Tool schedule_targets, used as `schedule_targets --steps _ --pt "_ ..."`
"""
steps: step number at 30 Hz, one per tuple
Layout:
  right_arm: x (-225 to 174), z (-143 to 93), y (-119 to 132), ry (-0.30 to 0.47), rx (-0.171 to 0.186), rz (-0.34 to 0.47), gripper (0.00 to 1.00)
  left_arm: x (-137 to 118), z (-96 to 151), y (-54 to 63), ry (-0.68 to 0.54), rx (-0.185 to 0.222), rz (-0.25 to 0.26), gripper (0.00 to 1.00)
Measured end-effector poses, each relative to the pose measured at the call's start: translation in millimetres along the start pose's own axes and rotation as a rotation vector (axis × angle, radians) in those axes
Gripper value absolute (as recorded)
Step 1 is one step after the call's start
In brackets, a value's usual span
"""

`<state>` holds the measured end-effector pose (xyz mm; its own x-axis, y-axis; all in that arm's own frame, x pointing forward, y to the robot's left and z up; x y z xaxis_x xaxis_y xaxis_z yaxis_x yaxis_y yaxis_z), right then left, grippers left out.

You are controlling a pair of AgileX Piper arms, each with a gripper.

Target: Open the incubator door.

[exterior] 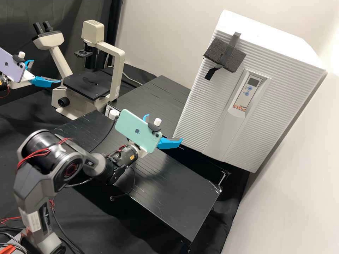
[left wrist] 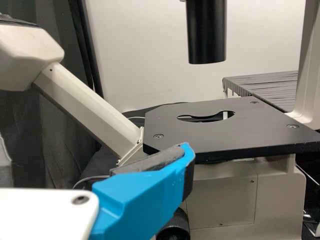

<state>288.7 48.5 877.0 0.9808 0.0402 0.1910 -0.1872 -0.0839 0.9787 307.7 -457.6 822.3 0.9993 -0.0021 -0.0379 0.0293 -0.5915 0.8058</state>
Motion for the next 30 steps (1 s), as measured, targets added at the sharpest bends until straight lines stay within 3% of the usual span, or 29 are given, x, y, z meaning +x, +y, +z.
schedule_targets --steps 5,14,22,27,30 --pt "7.9 -22.7 24.9 0.053 0.007 0.088 1.00 0.0 0.0 0.0 0.000 0.000 0.000 1.00" --pt "22.8 -60.9 53.9 -0.011 0.028 0.218 1.00 0.0 0.0 0.0 0.000 0.000 0.000 1.00" --pt "35.7 -89.8 65.5 -0.052 -0.017 0.275 1.00 0.0 0.0 0.0 0.000 0.000 0.000 1.00" --pt "46.5 -95.0 67.5 -0.073 -0.056 0.286 1.00 0.0 0.0 0.0 0.000 0.000 0.000 1.00" --pt "49.7 -94.3 67.1 -0.089 -0.056 0.282 1.00 0.0 0.0 0.0 0.000 0.000 0.000 1.00"
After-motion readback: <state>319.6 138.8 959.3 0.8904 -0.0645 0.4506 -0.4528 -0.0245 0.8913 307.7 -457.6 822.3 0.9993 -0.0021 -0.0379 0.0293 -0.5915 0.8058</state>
